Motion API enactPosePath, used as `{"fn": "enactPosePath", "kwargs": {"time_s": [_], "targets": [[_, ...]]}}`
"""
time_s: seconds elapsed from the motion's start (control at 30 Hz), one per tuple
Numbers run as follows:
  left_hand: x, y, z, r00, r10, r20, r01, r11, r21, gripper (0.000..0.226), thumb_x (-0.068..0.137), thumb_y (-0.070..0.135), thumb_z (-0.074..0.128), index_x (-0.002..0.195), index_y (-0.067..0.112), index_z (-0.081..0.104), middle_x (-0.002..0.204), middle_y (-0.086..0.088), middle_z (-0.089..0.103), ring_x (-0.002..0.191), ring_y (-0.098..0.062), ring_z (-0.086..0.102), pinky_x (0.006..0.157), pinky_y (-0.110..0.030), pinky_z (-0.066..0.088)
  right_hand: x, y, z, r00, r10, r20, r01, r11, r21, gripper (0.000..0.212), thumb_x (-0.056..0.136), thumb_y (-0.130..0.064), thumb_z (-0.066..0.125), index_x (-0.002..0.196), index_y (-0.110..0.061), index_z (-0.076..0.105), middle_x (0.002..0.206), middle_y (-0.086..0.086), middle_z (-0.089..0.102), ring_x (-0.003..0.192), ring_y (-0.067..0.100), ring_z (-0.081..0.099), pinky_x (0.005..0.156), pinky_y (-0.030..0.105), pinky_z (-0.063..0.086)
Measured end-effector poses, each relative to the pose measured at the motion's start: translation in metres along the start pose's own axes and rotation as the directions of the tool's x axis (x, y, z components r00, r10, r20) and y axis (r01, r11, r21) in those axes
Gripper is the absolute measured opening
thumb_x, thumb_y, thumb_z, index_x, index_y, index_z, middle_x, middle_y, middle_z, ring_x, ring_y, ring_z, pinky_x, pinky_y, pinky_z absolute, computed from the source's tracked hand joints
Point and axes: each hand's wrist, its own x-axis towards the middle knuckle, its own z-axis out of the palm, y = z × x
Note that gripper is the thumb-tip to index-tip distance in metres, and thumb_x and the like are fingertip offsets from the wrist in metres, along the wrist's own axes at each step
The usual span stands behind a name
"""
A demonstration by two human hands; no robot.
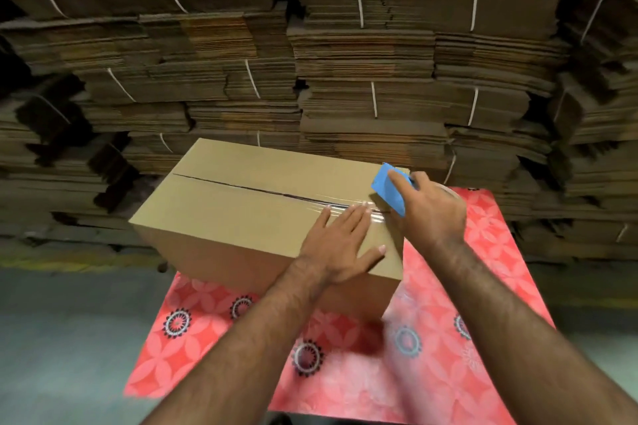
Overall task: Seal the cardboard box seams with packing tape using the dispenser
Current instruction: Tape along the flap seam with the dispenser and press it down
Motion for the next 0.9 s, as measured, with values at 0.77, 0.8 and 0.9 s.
{"fn": "enactPosePath", "kwargs": {"time_s": [0.77, 0.8, 0.9], "targets": [[0.014, 0.06, 0.017, 0.993, -0.121, 0.016, 0.119, 0.99, 0.078, 0.131, 0.072, 0.097, 0.004, 0.156, -0.003, 0.012, 0.166, -0.02, 0.002, 0.155, -0.029, 0.0, 0.123, -0.053, 0.002, -0.233, 0.116, 0.081, 0.682, 0.641, 0.352, -0.685, 0.729, 0.0, 0.076, 0.071, -0.035, 0.075, 0.142, -0.026, 0.049, 0.127, 0.012, 0.049, 0.092, 0.04, 0.063, 0.076, 0.044, 0.049], [0.015, 0.063, 0.017, 0.993, -0.121, 0.014, 0.12, 0.99, 0.072, 0.13, 0.073, 0.097, 0.006, 0.156, -0.003, 0.012, 0.166, -0.02, 0.003, 0.155, -0.029, 0.001, 0.123, -0.053, 0.002, -0.24, 0.113, 0.09, 0.699, 0.621, 0.353, -0.655, 0.755, -0.03, 0.079, 0.073, -0.032, 0.075, 0.146, -0.024, 0.046, 0.133, 0.015, 0.048, 0.102, 0.041, 0.06, 0.082, 0.047, 0.049], [0.016, 0.065, 0.017, 0.992, -0.123, 0.022, 0.121, 0.989, 0.083, 0.128, 0.075, 0.096, 0.009, 0.156, -0.003, 0.011, 0.166, -0.019, 0.002, 0.155, -0.028, 0.0, 0.124, -0.053, 0.003, -0.249, 0.103, 0.106, 0.681, 0.567, 0.463, -0.594, 0.798, -0.104, 0.088, 0.085, -0.024, 0.068, 0.159, -0.026, 0.019, 0.156, 0.015, 0.028, 0.132, 0.036, 0.043, 0.101, 0.05, 0.04]]}}
